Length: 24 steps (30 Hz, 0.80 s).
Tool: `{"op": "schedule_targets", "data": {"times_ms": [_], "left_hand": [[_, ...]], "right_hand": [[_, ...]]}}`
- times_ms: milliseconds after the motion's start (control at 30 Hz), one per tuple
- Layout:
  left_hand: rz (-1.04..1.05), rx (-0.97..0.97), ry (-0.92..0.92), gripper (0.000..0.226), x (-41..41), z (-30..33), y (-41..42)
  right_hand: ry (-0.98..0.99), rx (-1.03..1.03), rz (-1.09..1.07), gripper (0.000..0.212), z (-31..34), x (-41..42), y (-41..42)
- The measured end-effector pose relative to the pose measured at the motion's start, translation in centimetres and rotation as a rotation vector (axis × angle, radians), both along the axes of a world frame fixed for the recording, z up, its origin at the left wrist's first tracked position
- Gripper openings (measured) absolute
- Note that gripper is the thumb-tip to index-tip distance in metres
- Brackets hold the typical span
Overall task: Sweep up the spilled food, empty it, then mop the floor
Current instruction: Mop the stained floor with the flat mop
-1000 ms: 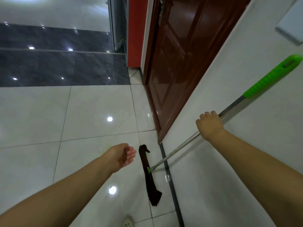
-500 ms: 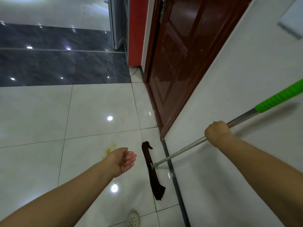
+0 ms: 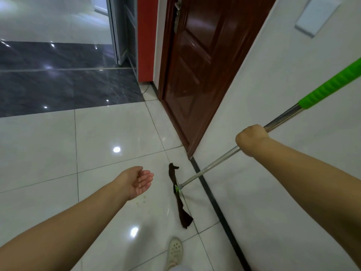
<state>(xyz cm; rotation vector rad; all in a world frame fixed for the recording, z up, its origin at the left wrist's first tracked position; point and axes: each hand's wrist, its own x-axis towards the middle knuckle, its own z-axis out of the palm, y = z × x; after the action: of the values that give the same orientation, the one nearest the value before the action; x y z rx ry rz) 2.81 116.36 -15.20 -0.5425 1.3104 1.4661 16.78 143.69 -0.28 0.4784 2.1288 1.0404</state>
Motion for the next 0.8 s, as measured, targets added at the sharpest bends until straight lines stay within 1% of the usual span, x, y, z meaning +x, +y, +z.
{"op": "schedule_targets", "data": {"times_ms": [167,300,433,633,800], "left_hand": [[-0.041,-0.011,0.015,0.035,0.3,-0.7,-5.9],[-0.069,-0.032,0.007,0.035,1.2,-1.3,-9.6],[-0.100,-0.044,-0.012,0.036,2.7,-1.7,-11.6],[-0.189,-0.050,-0.035,0.041,6.0,-2.1,-12.7],[-0.219,-0.091,-0.060,0.040,9.2,-2.8,-14.5]], "right_hand": [[0.054,0.029,-0.091,0.018,2.5,0.8,-6.4],[0.097,0.026,-0.155,0.007,3.5,2.2,-10.4],[0.148,-0.016,-0.227,0.010,3.9,4.2,-13.1],[0.205,-0.147,-0.352,0.011,2.0,7.6,-16.3],[0.166,-0.279,-0.481,0.009,-1.7,9.9,-20.0]]}}
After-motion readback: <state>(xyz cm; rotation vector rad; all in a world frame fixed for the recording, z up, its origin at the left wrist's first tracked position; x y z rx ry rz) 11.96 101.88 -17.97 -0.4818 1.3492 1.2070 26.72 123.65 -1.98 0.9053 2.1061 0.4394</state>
